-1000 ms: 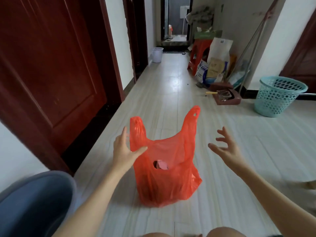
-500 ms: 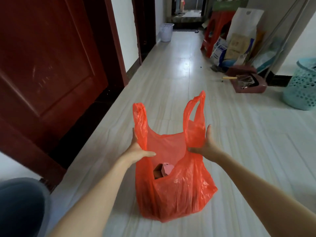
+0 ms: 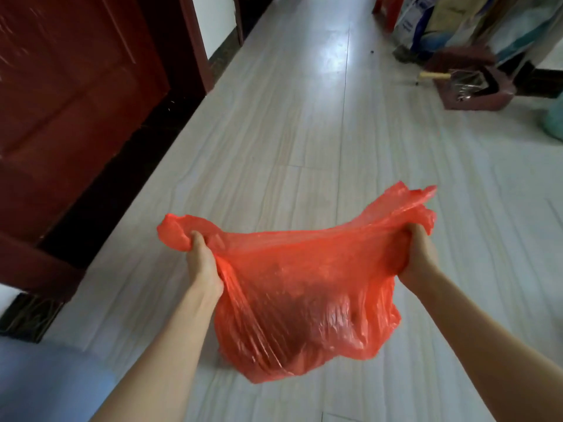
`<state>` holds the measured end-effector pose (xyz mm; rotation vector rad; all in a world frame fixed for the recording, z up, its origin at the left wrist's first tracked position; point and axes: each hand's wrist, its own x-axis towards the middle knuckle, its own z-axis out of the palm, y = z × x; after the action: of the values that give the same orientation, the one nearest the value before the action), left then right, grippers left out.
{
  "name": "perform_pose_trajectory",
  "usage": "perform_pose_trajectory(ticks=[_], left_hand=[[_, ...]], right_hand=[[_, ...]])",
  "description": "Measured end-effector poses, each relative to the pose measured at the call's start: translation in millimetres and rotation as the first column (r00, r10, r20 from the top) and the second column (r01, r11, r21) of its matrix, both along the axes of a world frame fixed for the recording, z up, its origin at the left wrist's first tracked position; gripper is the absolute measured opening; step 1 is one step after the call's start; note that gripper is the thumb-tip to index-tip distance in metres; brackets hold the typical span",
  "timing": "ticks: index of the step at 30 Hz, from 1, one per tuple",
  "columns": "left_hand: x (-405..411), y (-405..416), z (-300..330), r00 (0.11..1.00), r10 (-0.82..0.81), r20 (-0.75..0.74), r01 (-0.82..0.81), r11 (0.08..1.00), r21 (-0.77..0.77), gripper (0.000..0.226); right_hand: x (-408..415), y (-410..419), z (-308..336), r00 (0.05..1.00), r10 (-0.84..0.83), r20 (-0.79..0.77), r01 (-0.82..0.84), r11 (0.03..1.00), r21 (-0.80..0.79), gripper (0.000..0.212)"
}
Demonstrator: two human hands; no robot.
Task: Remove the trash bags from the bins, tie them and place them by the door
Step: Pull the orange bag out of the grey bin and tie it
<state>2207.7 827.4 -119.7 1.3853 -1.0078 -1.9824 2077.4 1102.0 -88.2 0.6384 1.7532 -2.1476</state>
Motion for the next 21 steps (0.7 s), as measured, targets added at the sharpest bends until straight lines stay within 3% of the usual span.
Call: perform_pose_trajectory(ticks=[2,3,6,7,9,11,13,17,20,21], left_hand=[[4.3,11.8,9.1,0.991,-0.128,-0.036,0.129,0.991,0.041,0.04],[5.8,16.0,17.0,0.966,-0.225,-0.127,0.237,0.968,0.083,0.032],[12.9,24.1,43.2,0.795,-0.495,-0.349,0.543,0.839,0.047,0.008],[16.2,24.9,48.3,0.73,-0.585,-0.354,0.62,0.784,-0.017,0.017],[20.3,26.7,49.0,0.663,-0.72,-0.206,0.705,0.693,-0.152,0.041],[21.0,30.2,43.2,0.702,-0.71,0.057,0.69,0.658,-0.302,0.057],[21.6,32.2,39.4,0.767,-0.609,0.204,0.628,0.644,-0.438,0.054],[20.1,29.3,28.4,0.821,-0.512,0.252,0.561,0.645,-0.519,0.03],[16.7,28.9,25.8,0.857,-0.433,0.28,0.514,0.677,-0.526,0.005],[17.8,28.9,25.8,0.876,-0.375,0.304,0.482,0.702,-0.524,0.012]], right_hand=[[1.2,7.6,-7.8,1.0,0.005,0.028,-0.006,1.0,0.02,0.021],[2.2,7.5,-6.1,0.999,-0.009,0.051,0.01,1.0,-0.014,0.021],[0.2,4.9,1.4,0.993,-0.013,0.113,0.037,0.976,-0.216,0.035],[0.5,2.8,6.4,0.994,0.024,0.11,0.008,0.96,-0.28,0.043],[3.0,2.0,10.0,0.984,0.174,0.044,-0.15,0.929,-0.337,0.062],[7.2,3.3,11.7,0.95,0.313,-0.011,-0.296,0.884,-0.361,0.077],[9.1,8.5,12.7,0.9,0.432,-0.053,-0.422,0.836,-0.352,0.087],[16.1,13.8,23.0,0.785,0.611,-0.104,-0.618,0.758,-0.208,0.059],[19.9,2.6,26.7,0.889,0.454,-0.055,-0.457,0.888,-0.057,0.018],[20.2,-1.2,26.7,0.941,0.337,-0.025,-0.337,0.941,-0.036,0.007]])
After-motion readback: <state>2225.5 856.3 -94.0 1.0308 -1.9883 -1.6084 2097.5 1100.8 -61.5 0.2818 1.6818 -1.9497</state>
